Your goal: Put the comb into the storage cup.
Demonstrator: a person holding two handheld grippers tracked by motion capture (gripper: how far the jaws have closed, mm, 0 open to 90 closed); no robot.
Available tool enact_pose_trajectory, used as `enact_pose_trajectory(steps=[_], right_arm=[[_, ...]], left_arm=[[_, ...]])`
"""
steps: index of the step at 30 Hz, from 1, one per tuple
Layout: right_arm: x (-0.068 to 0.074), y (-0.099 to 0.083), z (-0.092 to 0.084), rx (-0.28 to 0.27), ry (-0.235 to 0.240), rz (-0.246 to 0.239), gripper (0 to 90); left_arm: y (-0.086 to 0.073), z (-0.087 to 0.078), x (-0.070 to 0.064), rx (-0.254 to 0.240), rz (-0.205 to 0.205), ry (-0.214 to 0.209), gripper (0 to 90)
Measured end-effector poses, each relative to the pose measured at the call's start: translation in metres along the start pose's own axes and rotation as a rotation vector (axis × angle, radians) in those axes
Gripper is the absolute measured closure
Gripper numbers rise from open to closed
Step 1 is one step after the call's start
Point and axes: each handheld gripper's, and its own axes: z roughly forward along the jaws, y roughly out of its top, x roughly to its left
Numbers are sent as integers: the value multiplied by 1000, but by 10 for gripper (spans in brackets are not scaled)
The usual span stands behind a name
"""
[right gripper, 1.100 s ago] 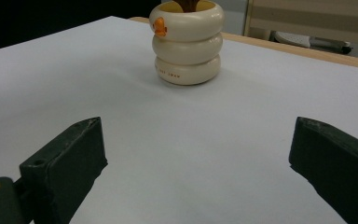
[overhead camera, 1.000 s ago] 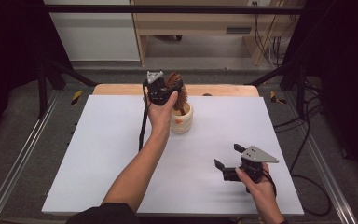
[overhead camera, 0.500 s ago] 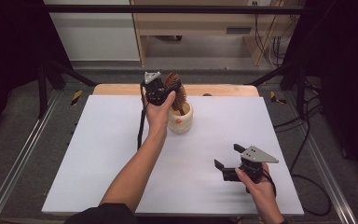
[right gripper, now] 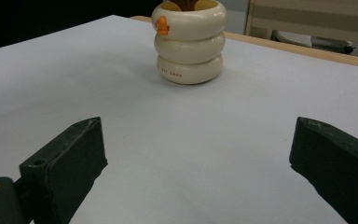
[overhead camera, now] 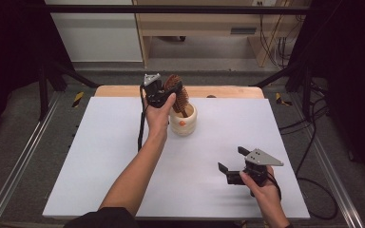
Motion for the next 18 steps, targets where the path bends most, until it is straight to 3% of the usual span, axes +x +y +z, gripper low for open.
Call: enact_pose_trajectory(steps=[18], right_arm=[[0, 0, 0, 0, 0, -1, 39]], left_arm=[[-1, -2, 7, -1, -6, -2, 476]])
